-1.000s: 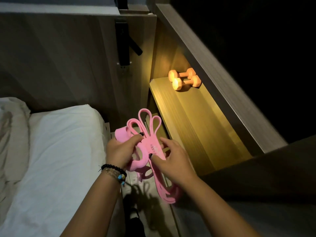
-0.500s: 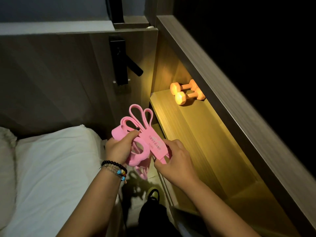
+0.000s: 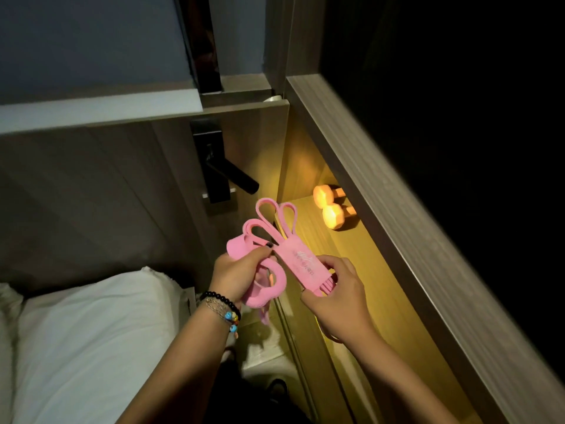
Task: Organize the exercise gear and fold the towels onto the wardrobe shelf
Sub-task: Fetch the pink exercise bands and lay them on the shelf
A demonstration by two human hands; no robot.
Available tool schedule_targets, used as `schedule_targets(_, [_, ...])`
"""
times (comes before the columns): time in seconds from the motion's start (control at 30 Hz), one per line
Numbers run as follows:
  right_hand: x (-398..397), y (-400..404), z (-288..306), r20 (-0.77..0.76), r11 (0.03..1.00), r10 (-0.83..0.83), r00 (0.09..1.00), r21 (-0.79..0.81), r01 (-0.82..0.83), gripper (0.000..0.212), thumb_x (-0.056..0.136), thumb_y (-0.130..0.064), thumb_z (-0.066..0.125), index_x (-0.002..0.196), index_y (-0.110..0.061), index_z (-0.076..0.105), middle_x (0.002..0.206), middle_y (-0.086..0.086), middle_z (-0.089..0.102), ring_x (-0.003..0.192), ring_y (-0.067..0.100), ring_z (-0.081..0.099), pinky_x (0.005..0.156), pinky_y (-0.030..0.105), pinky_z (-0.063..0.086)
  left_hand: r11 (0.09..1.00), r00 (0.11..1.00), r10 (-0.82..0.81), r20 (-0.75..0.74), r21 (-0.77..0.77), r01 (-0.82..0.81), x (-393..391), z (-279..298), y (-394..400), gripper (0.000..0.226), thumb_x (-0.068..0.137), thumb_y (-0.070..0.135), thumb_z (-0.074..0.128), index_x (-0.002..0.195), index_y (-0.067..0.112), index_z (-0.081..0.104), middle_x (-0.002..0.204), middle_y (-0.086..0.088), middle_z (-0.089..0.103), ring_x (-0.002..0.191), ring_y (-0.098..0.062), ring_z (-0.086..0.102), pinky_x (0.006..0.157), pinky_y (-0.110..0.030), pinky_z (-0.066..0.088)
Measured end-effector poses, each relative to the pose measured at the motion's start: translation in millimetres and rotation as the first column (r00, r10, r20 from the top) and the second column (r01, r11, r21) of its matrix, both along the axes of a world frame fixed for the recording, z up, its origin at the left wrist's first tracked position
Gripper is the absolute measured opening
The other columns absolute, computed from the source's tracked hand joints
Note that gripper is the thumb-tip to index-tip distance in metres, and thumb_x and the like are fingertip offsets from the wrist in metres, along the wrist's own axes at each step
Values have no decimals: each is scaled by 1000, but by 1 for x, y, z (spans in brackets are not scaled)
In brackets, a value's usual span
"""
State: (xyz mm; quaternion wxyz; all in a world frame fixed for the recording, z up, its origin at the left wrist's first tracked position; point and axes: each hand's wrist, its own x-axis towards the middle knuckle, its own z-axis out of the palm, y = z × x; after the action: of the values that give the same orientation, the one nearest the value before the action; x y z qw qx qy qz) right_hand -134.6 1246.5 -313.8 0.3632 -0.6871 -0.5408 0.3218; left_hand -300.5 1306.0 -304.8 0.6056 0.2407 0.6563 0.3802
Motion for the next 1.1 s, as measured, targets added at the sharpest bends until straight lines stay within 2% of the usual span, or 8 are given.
schedule_targets(0.17, [10, 25, -9, -30, 993, -98, 995, -65, 96, 51, 67, -10, 78, 103, -35, 52, 96, -12, 59, 81, -2, 58, 58, 16, 49, 992, 992, -126, 27, -12, 126, 12, -9, 36, 20, 77, 20, 75, 84, 2, 74, 79, -15, 74, 62, -21, 65, 66, -32, 54])
schedule_targets(0.3, [10, 42, -24, -95, 985, -146, 985, -101, 137, 47, 70, -8, 77, 105, -32, 54, 95, -17, 60, 80, -10, 56, 58, 10, 46, 969, 967, -247, 52, 15, 247, 16, -25, 64, 18, 78, 20, 75, 84, 3, 73, 79, -14, 73, 68, -23, 65, 73, -35, 54])
schedule_targets(0.47, [2, 56, -48, -143, 984, -163, 976, -92, 151, 47, 65, -23, 80, 107, -26, 57, 97, -14, 63, 88, -3, 60, 71, 17, 51, 931, 931, -365, 26, 30, 364, 18, -46, 85, 20, 79, 20, 75, 86, 2, 71, 84, -17, 74, 71, -26, 68, 76, -42, 57])
schedule_targets(0.63, [2, 53, -68, -11, 983, -181, 983, -26, 180, 36, 74, -27, 77, 94, -38, 49, 91, -12, 56, 85, 8, 59, 65, 18, 54, 897, 901, -433, -38, 75, 435, 25, -62, 97, 21, 81, 19, 73, 89, 0, 69, 79, -13, 73, 59, -18, 66, 55, -27, 53])
schedule_targets(0.77, [2, 45, -93, 219, 971, -239, 946, 29, 239, 56, 68, -54, 62, 119, -32, 53, 105, -14, 57, 95, 6, 57, 72, 19, 51, 883, 891, -449, -73, 118, 454, 33, -89, 97, 24, 80, 22, 74, 89, 1, 68, 76, -12, 72, 66, -23, 68, 63, -33, 55])
schedule_targets(0.87, [-8, 32, -116, 324, 946, -318, 891, 53, 319, 66, 71, -57, 60, 130, -29, 50, 116, -11, 55, 102, 12, 58, 80, 29, 53, 871, 883, -468, -16, 159, 465, 30, -112, 90, 18, 78, 18, 76, 86, 3, 68, 69, -7, 71, 56, -16, 66, 51, -25, 50])
schedule_targets(1.0, [-35, 9, -151, 280, 897, -442, 852, 137, 420, 48, 72, -50, 70, 114, -28, 60, 96, -13, 56, 85, 4, 59, 66, 19, 52, 759, 778, -628, 1, 223, 612, 12, -144, 77, 21, 79, 20, 75, 92, 5, 69, 82, -11, 74, 76, -26, 72, 65, -35, 57])
schedule_targets(1.1, [-58, -6, -165, 252, 833, -552, 795, 195, 517, 40, 72, -39, 75, 107, -24, 63, 93, -10, 57, 82, 5, 58, 65, 21, 51, 672, 701, -713, 5, 290, 682, -4, -167, 68, 17, 77, 13, 74, 91, 5, 69, 84, -16, 73, 75, -27, 71, 72, -39, 57])
